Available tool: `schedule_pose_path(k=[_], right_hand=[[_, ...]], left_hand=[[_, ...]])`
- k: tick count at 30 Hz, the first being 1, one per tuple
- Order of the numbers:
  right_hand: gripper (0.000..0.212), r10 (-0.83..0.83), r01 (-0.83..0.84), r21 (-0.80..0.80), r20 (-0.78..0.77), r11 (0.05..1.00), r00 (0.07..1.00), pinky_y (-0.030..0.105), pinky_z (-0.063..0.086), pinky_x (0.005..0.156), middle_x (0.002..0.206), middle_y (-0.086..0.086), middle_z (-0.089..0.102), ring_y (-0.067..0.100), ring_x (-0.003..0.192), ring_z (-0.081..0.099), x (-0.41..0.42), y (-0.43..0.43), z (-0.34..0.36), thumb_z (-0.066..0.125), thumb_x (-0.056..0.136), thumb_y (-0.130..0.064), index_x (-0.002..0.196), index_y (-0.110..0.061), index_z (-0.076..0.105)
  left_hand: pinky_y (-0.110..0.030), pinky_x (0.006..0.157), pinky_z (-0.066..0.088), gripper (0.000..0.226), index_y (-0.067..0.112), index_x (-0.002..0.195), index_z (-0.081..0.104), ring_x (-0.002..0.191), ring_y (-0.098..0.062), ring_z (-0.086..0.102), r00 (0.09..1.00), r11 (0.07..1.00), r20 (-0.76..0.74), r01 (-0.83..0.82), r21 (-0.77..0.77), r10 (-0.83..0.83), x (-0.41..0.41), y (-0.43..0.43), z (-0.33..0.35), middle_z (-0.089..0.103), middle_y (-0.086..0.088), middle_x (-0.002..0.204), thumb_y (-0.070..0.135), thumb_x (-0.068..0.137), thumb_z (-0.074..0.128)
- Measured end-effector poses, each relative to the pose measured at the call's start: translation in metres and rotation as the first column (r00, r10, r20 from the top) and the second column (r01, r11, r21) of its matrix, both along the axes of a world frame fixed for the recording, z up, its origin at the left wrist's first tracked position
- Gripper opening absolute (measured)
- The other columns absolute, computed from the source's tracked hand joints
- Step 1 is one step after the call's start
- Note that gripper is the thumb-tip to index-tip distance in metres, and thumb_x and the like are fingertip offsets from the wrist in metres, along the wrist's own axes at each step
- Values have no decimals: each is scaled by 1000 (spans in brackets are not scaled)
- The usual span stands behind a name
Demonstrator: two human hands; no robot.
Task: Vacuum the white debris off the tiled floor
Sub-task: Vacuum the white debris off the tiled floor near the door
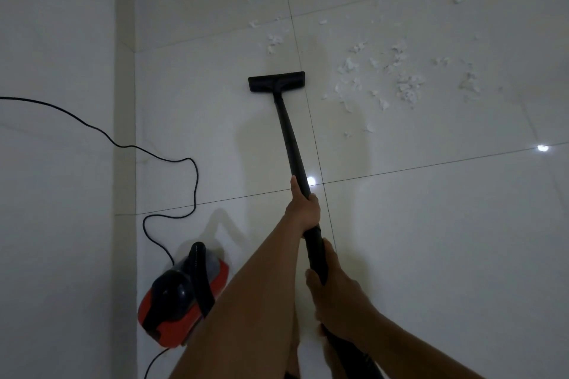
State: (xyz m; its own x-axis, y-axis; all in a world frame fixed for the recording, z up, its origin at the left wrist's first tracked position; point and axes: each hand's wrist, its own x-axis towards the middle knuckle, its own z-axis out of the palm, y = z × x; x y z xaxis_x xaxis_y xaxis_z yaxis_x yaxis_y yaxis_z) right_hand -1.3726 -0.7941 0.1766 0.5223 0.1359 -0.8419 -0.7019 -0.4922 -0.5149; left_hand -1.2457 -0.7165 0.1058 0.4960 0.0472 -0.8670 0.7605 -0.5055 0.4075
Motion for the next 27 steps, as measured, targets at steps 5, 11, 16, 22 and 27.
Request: schedule_pose_path(k=[5,11,16,22,27], right_hand=[[68,34,-35,18,12,999,999,23,55,58,98,0,68,8,62,64,4,-15,17,35,108,-43,160,-38,-9],[67,17,-17,41,3,999,1000,18,48,47,87,0,65,7,53,57,20,-18,16,35,109,-36,160,-37,-9],[68,15,-15,36,6,999,1000,27,57,55,88,3,65,11,56,60,38,-13,2,37,109,-36,159,-42,-9],[66,-2,0,49,28,999,1000,21,50,45,83,2,67,10,52,62,56,2,-7,37,108,-36,158,-43,-5],[63,-13,12,38,24,999,1000,25,58,51,88,2,68,11,54,64,79,12,-16,37,108,-40,158,-45,-3]], left_hand=[[-43,90,54,69,38,155,-20,80,-19,56,999,1000,-30,-12,6,12,-1,-11,9,52,-10,111,32,109,30],[-40,101,44,68,31,157,-20,121,-32,55,1000,1000,-26,9,9,-9,15,-14,16,40,-15,152,29,110,29],[-39,102,43,69,31,157,-20,127,-34,51,1000,1000,-24,-2,9,3,37,-9,7,38,-17,154,28,109,30],[-43,105,45,70,36,156,-21,111,-30,57,1000,1000,-12,8,19,-8,57,7,-13,44,-16,149,31,109,31],[-39,95,49,70,35,156,-20,87,-21,56,1000,1000,7,-4,8,4,82,17,-23,50,-17,141,31,109,32]])
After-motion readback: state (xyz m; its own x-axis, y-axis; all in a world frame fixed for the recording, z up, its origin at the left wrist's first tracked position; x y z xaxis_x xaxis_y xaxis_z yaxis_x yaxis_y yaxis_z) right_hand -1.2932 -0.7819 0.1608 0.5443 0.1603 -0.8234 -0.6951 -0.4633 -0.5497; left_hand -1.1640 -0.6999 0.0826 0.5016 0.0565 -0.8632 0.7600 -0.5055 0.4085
